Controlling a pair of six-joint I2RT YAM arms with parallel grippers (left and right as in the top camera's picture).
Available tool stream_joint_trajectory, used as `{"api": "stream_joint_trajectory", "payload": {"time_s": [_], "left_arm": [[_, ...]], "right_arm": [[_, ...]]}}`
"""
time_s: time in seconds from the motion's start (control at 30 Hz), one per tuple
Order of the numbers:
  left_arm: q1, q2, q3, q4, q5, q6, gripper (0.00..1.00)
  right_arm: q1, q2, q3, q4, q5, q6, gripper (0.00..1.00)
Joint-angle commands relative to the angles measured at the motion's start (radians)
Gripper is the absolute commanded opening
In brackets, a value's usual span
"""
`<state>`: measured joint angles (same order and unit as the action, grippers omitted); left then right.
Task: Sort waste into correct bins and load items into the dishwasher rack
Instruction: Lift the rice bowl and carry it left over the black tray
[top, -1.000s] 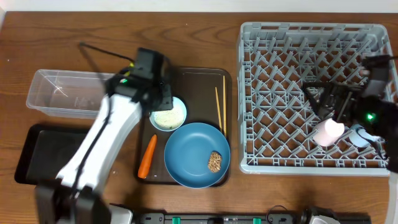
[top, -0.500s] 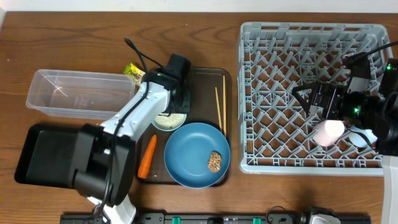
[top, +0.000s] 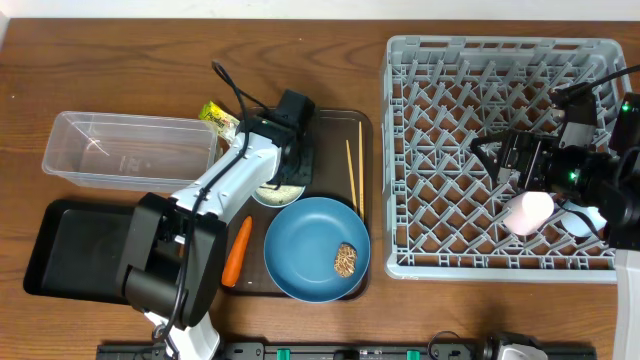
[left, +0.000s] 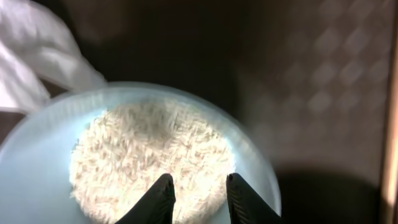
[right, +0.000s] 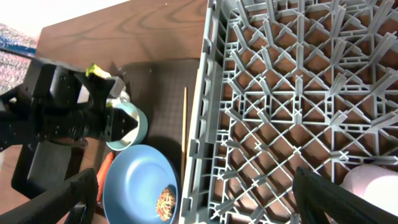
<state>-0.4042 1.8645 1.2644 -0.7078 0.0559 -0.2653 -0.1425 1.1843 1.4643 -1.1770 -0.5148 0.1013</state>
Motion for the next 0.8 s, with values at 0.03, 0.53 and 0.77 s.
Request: {"api": "stream_joint_trajectory", "payload": {"time_s": [0.03, 0.53, 0.77], "left_arm": [[-0.002, -0.071, 0.01, -0.033, -0.004, -0.009, 0.3], [-0.097, -0.007, 0.0, 0.068, -0.069, -0.029, 0.4], [-0.097, 0.038, 0.0, 0.117, -0.1, -0.032, 0.33]], "right_arm": [[0.008, 0.0, -0.002, 0.01, 0.021, -0.013, 0.93], [0.008, 0.004, -0.002, 0.035, 0.021, -0.013, 0.96], [0.008, 0.005, -0.002, 0.037, 0.021, -0.013, 0.95]]}}
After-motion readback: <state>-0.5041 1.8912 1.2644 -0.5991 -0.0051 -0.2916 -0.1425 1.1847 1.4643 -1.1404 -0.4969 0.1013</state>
